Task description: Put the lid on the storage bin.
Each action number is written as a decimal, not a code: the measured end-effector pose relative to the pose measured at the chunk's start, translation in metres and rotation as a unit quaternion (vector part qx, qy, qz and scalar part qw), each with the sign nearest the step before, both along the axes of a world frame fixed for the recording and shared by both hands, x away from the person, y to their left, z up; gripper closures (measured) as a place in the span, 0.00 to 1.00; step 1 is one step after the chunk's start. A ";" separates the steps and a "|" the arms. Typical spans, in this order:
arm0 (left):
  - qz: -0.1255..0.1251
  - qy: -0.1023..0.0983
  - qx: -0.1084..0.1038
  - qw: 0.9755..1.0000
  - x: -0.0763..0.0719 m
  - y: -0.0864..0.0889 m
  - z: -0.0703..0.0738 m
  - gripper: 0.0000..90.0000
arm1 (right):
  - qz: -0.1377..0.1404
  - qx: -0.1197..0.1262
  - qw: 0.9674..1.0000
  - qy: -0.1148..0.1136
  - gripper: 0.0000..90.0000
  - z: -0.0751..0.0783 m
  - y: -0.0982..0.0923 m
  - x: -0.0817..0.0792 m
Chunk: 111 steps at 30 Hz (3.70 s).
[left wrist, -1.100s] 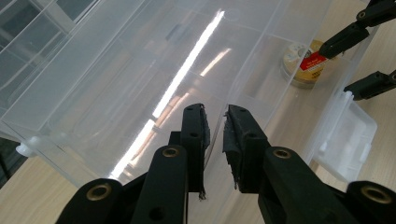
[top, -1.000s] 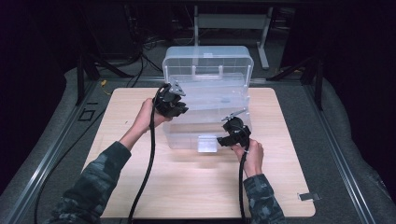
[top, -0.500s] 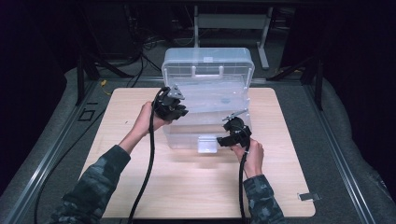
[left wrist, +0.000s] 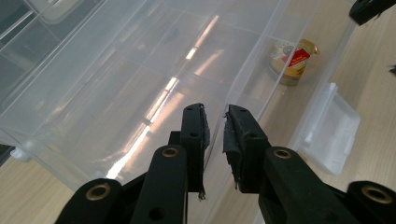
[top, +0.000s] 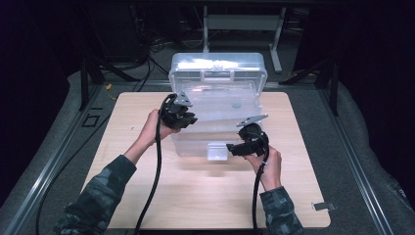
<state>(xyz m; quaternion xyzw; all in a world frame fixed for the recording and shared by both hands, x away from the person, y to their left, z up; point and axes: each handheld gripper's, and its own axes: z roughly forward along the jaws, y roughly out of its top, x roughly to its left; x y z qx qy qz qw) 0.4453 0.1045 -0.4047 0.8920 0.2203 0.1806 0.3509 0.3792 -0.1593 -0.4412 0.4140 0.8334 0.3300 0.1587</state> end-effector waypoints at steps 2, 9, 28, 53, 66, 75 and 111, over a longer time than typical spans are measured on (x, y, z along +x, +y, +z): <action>0.001 0.001 0.002 1.000 -0.003 0.000 -0.003 0.86 | 0.005 0.002 1.000 -0.026 0.36 0.010 0.000 -0.008; -0.002 -0.010 0.018 1.000 -0.012 -0.001 -0.009 0.86 | -0.003 0.028 0.997 -0.077 0.71 0.033 -0.004 -0.010; -0.015 -0.009 0.025 1.000 -0.028 -0.003 -0.024 0.88 | -0.086 0.061 0.989 -0.102 1.00 0.030 0.005 0.032; -0.011 0.014 -0.030 0.999 -0.064 0.027 -0.012 0.34 | -0.066 0.038 0.993 -0.087 1.00 0.027 0.004 0.024; 0.035 0.040 -0.028 0.998 -0.075 0.068 -0.050 0.25 | -0.067 0.041 0.994 -0.075 1.00 0.028 0.001 0.020; 0.054 0.058 -0.017 0.997 -0.074 0.079 -0.074 0.22 | -0.070 0.040 0.995 -0.065 1.00 0.025 0.000 0.017; 0.125 0.095 -0.032 0.987 -0.084 0.132 -0.112 0.16 | -0.096 0.016 0.995 -0.034 0.89 -0.019 -0.050 -0.037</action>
